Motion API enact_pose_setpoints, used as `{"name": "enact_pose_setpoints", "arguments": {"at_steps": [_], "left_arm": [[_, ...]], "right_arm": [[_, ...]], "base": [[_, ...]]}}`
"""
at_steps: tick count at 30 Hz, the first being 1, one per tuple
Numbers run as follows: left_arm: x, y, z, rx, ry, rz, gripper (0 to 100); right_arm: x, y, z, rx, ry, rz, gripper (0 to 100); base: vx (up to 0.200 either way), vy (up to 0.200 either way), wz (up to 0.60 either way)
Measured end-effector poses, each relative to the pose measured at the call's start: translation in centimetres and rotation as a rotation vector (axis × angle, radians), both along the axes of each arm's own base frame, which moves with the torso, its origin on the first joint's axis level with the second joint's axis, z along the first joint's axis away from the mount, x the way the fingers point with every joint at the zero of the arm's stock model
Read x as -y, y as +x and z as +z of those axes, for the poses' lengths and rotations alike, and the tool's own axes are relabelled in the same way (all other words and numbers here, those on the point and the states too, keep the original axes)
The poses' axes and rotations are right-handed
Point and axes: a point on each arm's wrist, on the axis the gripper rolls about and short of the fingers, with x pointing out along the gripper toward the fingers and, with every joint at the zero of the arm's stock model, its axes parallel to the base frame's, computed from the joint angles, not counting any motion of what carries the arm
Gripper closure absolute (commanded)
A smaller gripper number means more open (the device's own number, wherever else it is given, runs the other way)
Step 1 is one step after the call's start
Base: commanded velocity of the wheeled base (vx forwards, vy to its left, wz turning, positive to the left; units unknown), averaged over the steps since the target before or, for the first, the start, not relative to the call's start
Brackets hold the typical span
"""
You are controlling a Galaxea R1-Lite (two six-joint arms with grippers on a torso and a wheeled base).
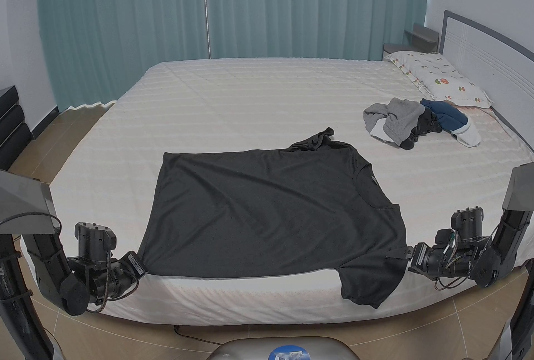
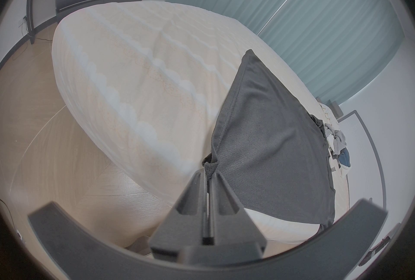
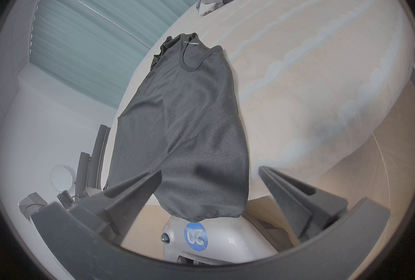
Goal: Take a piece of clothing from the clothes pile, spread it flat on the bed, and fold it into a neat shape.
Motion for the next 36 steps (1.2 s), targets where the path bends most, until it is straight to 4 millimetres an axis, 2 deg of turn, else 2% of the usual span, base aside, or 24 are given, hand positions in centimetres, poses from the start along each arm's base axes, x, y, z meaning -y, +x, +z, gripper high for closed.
{"name": "enact_pose_setpoints", "arguments": {"at_steps": [18, 26, 27, 36], "left_arm": [[0.0, 0.0, 0.0, -0.001, 0.001, 0.000, 100], [0.0, 0.0, 0.0, 0.000, 0.000, 0.000, 100], [0.0, 0.0, 0.0, 0.000, 0.000, 0.000, 100], [0.0, 0.0, 0.0, -0.001, -0.004, -0.003, 100]], "right_arm": [[1.1, -2.6, 0.1, -0.032, -0.071, 0.014, 100], [1.3, -2.6, 0.3, -0.018, -0.071, 0.009, 100], [1.3, -2.5, 0.3, -0.014, -0.069, 0.011, 0], [0.1, -1.5, 0.2, 0.009, -0.049, 0.052, 0]], "base": [[0.000, 0.000, 0.00], [0.000, 0.000, 0.00], [0.000, 0.000, 0.00], [0.000, 0.000, 0.00]]}}
